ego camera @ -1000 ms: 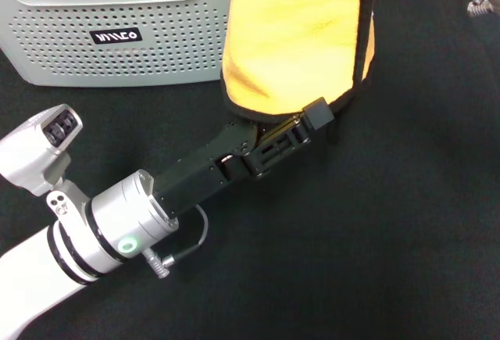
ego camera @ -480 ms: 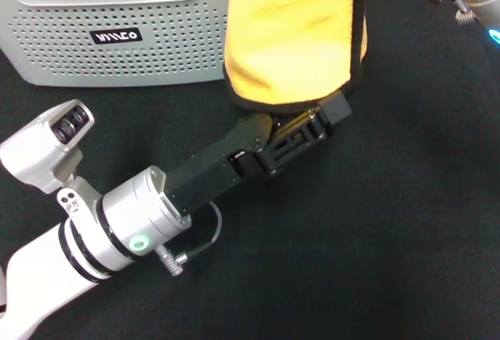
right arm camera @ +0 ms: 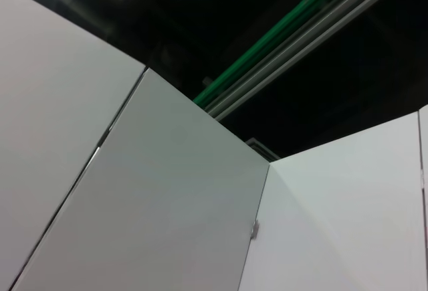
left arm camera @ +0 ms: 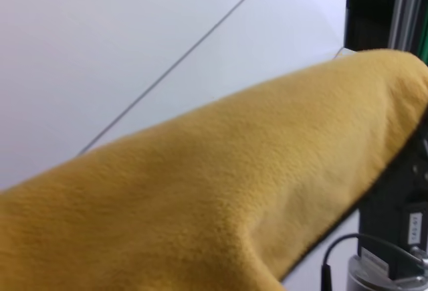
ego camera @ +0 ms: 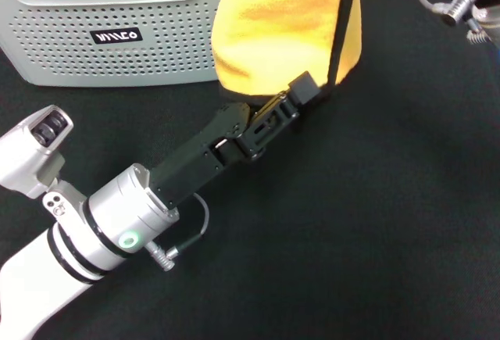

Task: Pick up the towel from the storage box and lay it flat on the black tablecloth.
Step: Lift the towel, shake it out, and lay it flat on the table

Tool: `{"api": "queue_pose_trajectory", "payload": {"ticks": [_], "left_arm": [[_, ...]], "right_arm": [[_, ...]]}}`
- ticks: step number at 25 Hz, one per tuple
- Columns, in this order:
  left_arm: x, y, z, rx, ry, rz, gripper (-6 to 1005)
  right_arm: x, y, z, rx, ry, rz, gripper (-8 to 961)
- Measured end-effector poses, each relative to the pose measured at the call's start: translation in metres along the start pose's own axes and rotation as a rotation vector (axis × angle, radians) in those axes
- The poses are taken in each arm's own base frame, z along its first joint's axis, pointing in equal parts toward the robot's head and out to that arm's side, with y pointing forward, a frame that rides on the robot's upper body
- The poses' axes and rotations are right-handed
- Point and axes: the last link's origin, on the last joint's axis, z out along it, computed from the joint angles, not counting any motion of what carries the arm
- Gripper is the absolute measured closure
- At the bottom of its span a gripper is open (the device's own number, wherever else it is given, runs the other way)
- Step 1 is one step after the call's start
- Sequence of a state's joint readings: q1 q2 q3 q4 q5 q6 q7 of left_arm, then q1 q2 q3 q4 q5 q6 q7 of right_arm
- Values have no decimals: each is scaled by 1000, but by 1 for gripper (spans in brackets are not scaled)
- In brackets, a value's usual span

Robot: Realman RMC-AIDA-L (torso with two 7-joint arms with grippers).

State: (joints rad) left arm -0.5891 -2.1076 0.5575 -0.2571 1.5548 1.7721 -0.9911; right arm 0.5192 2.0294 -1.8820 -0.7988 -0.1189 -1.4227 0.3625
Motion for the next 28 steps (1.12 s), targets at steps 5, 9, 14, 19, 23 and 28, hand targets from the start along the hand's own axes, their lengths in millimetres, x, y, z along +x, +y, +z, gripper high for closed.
{"api": "queue_pose_trajectory", "payload": {"ticks": [5,9,14,19,23,28], "left_arm": [[0,0,-4,5,0,1,637],[2,1,-5,-30,-23,11,824],[16,13,-11,-177,-74,-2,962],[42,15,-24,-273,-157,-35,978],[66,9,-33,-270,-324,-84,978],[93,5,-45,-254,-517,-136,978]], "right_arm": [[-3,3,-12,13,-4,6,947],[-5,5,-23,33,4,10,947],[-3,5,-40,62,45,16,947],[3,9,-67,79,138,86,947],[4,23,-96,54,230,178,947],[-6,42,-126,6,310,290,947]]}}
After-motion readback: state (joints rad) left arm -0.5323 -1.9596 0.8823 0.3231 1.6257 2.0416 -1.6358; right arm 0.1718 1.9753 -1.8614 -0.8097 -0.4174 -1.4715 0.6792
